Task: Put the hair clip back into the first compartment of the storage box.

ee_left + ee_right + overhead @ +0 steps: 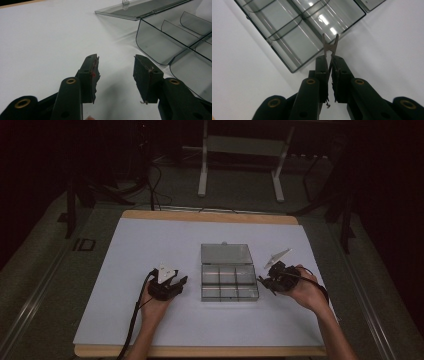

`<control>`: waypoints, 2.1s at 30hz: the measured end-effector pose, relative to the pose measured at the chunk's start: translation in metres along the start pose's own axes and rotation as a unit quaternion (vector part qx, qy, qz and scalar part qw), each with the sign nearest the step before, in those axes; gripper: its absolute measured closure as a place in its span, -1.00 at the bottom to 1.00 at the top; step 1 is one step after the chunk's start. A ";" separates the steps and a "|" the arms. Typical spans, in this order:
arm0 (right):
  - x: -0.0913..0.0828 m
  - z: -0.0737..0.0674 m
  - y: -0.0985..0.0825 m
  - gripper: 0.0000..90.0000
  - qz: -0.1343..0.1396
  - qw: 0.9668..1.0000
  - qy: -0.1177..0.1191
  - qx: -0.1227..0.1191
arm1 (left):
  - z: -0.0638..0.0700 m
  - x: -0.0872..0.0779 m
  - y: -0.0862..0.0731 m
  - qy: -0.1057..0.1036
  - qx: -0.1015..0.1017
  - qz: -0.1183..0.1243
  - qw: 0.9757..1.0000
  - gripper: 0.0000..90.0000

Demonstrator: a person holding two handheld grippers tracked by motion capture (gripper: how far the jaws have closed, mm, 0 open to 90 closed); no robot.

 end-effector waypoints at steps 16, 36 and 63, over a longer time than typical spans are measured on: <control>-0.001 -0.006 0.015 0.87 0.009 1.000 0.003 -0.013 | 0.000 0.000 0.000 0.004 0.002 0.000 1.000 0.22; 0.004 -0.018 0.032 0.86 0.017 1.000 0.014 -0.022 | -0.001 0.000 0.000 0.007 -0.001 -0.003 1.000 0.18; 0.012 -0.025 0.056 0.86 0.027 0.999 0.022 -0.033 | -0.001 0.000 0.000 0.011 -0.001 -0.003 1.000 0.15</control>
Point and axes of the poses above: each handheld gripper's, and its own axes: x roughly forward along the jaws, y roughly out of its top, z roughly to its right, the point moved 6 cm from there along x, roughly forward along the jaws, and after that the axes turned 7 degrees about y, right-handed, at the moved point
